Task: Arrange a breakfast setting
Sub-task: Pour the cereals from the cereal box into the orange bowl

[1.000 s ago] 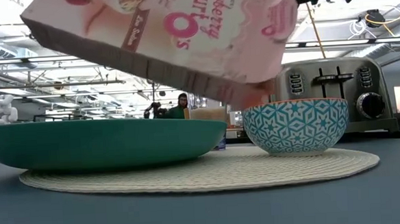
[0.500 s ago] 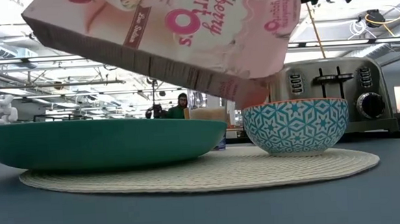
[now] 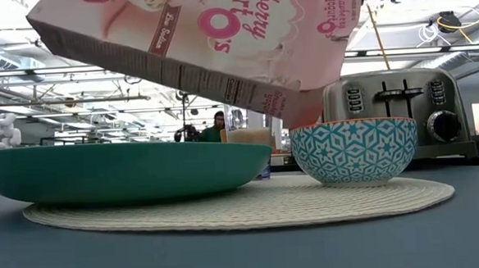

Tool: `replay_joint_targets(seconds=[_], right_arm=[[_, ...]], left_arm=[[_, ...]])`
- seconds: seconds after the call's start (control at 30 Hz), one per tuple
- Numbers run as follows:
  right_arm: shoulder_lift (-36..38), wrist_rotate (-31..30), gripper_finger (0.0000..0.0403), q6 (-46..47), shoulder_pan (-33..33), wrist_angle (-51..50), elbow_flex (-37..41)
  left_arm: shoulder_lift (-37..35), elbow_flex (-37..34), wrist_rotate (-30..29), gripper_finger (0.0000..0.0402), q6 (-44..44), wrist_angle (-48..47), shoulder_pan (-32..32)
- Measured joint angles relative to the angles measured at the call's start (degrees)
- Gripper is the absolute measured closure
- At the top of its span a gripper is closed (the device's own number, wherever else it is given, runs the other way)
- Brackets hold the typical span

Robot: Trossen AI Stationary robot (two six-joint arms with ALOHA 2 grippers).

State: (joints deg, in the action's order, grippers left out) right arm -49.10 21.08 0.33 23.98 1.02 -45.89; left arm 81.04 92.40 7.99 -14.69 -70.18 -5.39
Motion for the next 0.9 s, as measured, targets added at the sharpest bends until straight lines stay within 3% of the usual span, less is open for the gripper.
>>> replay_joint_targets(seconds=[0.4, 0.67, 0.9], right_arm=[[10.04, 0.00, 0.0078, -0.65, -0.10, -13.25, 0.00], [12.75, -0.31, 0.0078, -2.88, -0.06, -16.82, 0.00], [14.87, -6.51, 0.0078, -3.25, 0.00, -18.17, 0.00]], left_arm=[[-4.00, 0.00, -4.38, 0.0167, 2.37, 9.65, -1.02], [-4.32, 0.00, -11.86, 0.0167, 6.99, 13.97, -3.32], [-4.44, 0.00, -12.98, 0.0167, 11.21, 23.40, -3.80]])
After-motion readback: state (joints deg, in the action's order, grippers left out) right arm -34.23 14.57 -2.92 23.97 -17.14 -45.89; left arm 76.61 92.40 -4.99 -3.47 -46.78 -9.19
